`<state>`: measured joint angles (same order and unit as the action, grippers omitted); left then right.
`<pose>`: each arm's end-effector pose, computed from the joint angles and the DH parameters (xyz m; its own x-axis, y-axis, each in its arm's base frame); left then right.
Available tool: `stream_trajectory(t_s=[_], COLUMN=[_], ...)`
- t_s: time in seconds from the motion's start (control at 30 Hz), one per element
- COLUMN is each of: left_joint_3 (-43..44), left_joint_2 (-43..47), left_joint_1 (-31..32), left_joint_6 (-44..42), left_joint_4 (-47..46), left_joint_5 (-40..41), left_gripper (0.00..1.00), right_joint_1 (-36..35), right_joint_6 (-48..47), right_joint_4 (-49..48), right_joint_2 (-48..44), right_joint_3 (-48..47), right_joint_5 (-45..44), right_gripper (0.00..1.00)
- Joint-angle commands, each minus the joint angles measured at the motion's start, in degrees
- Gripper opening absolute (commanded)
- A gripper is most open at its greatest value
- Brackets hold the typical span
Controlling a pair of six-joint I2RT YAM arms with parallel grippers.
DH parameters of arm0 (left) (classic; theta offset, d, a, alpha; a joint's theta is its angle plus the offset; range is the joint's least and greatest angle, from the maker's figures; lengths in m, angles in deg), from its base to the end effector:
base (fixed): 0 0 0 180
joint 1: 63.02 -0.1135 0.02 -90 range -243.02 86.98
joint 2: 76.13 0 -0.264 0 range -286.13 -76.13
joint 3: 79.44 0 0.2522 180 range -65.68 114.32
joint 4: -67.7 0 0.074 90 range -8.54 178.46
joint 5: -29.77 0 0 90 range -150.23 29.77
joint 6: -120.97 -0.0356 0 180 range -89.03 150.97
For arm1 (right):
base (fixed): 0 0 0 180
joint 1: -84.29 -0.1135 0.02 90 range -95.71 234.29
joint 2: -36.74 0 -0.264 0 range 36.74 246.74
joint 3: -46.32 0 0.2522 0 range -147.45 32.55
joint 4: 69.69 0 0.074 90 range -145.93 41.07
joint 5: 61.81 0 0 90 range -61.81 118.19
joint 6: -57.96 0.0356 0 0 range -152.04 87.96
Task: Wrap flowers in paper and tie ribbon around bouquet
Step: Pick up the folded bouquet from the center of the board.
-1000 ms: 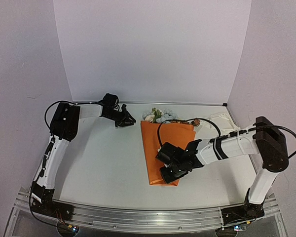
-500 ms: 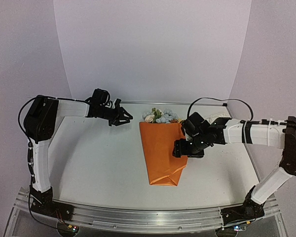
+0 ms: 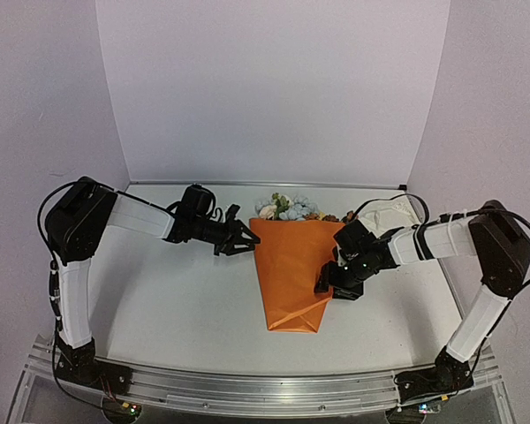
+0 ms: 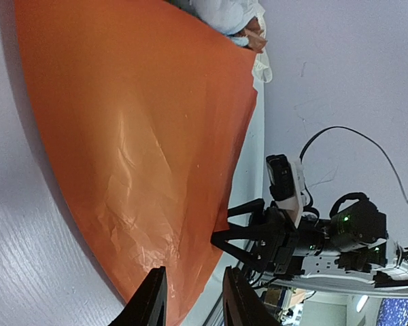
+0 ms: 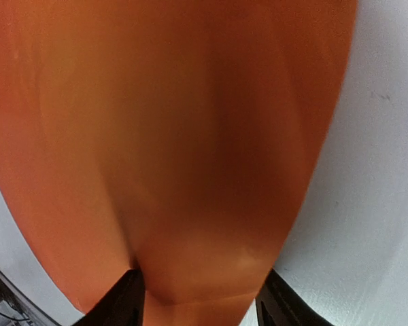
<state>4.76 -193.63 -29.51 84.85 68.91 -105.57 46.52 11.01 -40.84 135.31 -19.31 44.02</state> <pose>0.3481 -0.2609 0.1531 -0.9867 -0.0276 -0.1602 0.1352 0.4074 -0.9032 0.2487 0.2050 0.1420 -0.9809 0.0708 -0.1813 -0.0296 0.8665 0.4983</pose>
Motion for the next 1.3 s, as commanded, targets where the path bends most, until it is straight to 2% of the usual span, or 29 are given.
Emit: stream_trajectory(t_s=[0.0,0.27,0.5,0.93,1.27], left_joint_3=[-1.2,-2.9,-5.0,-15.3,-22.7], left_joint_2=[-0.2,0.8,2.9,10.3,17.1], left_joint_1=[-0.7,-0.7,-1.1,-1.3,1.0], left_joint_6=[2.6,1.4,-0.8,-4.1,-6.5], left_joint_4=[-4.7,0.2,5.0,8.5,14.6], left_joint_5=[1.5,8.4,14.2,15.0,14.8], left_gripper=[0.30,0.30,0.31,0.29,0.22], right_joint_1=[0.2,0.2,-0.1,-7.3,-9.8], right_joint_6=[-2.0,-8.6,-15.2,-26.5,-29.5], right_joint_4=[-2.6,0.6,4.4,15.7,19.0], right_joint_2=[3.2,7.6,10.7,17.6,20.4], right_joint_3=[-2.4,-7.5,-11.8,-25.2,-29.1], right_joint_5=[2.4,6.3,9.1,5.1,3.8], right_gripper=[0.46,0.27,0.18,0.15,0.14])
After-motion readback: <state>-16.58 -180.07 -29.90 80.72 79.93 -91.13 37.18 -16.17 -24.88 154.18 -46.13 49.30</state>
